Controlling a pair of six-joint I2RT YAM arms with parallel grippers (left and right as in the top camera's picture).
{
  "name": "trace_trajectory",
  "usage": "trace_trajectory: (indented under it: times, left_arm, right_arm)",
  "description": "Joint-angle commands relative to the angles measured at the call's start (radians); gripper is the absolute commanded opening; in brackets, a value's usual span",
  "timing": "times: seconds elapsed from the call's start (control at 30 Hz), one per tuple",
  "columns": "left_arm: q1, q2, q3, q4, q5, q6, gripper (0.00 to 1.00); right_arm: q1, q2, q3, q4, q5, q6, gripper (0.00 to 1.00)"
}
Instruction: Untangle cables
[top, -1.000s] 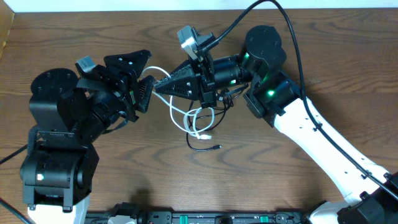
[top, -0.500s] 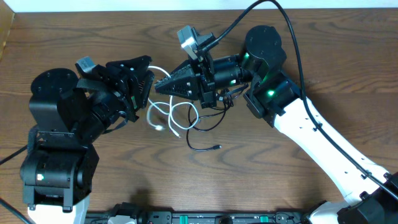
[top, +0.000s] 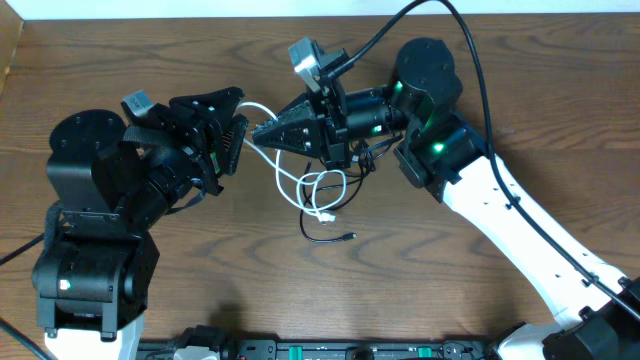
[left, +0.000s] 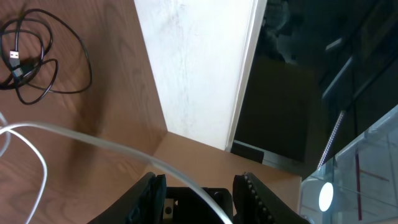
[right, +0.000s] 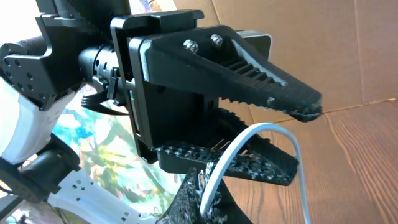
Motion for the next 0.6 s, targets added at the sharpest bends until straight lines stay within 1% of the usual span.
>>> trace_trajectory:
  times: [0.0,0.17,0.33,0.37,0.4,0.47,0.53,0.57]
  left_arm:
    - [0.003,0.000,0.005,0.008,0.009,-0.010,0.41]
    - [0.003,0.000,0.005,0.008,0.009,-0.010,0.40]
    - [0.003,0.000,0.005,0.008,0.009,-0.010,0.32]
    - [0.003,0.000,0.005,0.008,0.009,-0.010,0.32]
    - [0.003,0.000,0.005,0.008,0.009,-0.010,0.28]
    - [0.003,0.000,0.005,0.008,0.002,-0.010,0.25]
    - [0.003,0.000,0.005,0.002,-0.024,-0.010,0.19]
    - [0.003,0.000,0.005,-0.001,-0.037,-0.010,0.12]
  right_arm:
    - [-0.004,-0.010,0.006,-0.001,0.008,-0.018,0.01]
    - [-0.004,-0.010,0.006,-0.001,0.008,-0.018,0.01]
    - [-0.004,-0.010,0.006,-0.001,0.008,-0.018,0.01]
    - [-0.004,-0.010,0.006,-0.001,0.008,-0.018,0.01]
    - [-0.004,-0.010,0.006,-0.001,0.008,-0.018,0.01]
    - [-0.004,-0.010,0.006,-0.001,0.008,-0.018,0.01]
    - [-0.004,-0.010,0.006,-0.001,0.008,-0.018,0.01]
    - [-0.004,-0.010,0.006,-0.001,0.008,-0.018,0.01]
